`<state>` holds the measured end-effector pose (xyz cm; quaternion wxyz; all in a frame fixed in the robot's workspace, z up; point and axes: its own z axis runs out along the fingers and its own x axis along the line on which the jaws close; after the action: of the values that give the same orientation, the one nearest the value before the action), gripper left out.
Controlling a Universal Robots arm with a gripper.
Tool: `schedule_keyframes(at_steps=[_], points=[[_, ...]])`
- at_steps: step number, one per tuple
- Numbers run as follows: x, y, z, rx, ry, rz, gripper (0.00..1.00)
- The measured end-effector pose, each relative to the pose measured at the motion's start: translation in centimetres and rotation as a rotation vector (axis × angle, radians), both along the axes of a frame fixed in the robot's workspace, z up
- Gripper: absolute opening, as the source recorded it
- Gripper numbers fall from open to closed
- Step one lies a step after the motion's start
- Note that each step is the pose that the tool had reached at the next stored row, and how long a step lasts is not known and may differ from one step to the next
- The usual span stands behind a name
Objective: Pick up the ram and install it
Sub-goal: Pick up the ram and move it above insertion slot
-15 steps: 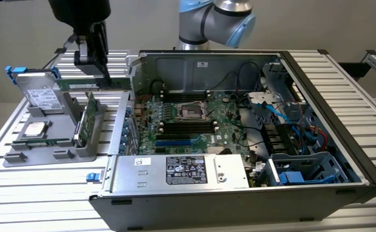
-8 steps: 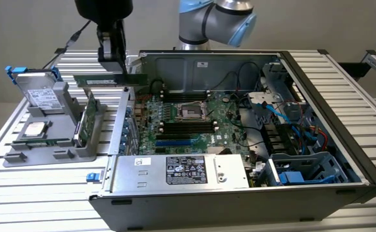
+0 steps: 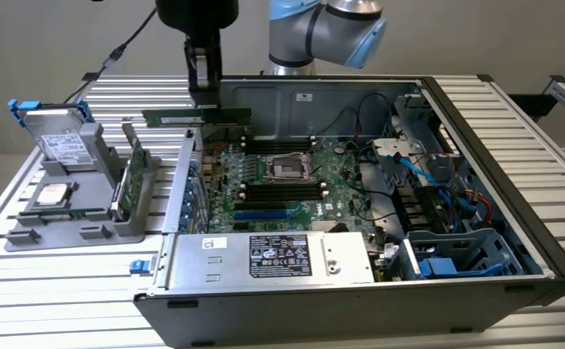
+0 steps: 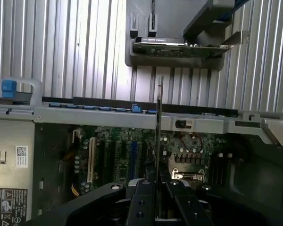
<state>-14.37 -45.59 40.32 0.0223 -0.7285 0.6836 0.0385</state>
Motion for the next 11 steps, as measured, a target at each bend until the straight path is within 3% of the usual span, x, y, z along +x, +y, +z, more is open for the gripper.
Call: schedule_keyframes(at_steps=[4,11], points=[[1.8,0.00,0.00,0.0061,0.0000,0.000,0.13],[5.0,0.05,-0.34,0.0064,0.0000,0.000,0.13]])
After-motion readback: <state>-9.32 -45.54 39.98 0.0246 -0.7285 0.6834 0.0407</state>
